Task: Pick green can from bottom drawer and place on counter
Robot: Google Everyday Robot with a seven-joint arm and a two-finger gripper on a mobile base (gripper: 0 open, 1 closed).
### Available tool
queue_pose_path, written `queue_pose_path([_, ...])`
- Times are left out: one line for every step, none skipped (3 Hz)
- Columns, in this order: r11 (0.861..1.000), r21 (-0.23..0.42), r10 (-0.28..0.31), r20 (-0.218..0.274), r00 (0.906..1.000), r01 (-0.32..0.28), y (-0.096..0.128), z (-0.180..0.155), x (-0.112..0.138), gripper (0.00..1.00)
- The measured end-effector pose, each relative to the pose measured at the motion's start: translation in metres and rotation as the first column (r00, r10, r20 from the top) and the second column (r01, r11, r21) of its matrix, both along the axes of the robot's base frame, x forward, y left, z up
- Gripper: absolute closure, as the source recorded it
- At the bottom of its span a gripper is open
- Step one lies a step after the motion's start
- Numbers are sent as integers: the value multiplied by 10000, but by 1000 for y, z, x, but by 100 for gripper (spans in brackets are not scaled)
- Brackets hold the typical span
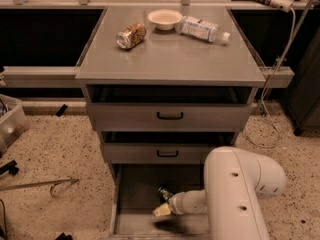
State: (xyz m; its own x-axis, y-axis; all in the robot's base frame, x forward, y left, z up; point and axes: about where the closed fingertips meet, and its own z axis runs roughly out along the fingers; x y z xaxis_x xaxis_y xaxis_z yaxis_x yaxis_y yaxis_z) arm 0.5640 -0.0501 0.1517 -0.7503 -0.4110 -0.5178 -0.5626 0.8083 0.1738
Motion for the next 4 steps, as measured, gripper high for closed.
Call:
queue_pose_path([9995, -171, 243, -184, 9995, -246, 14, -20, 11, 0])
queue_pose_path([9993, -205, 324, -180, 9993, -328, 19, -22, 14, 0])
queue_pose_path([9993, -205, 324, -180, 9993, -328, 19, -22, 14, 19])
queue_pose_path([9993, -205, 324, -180, 9993, -328, 19, -22, 14, 42])
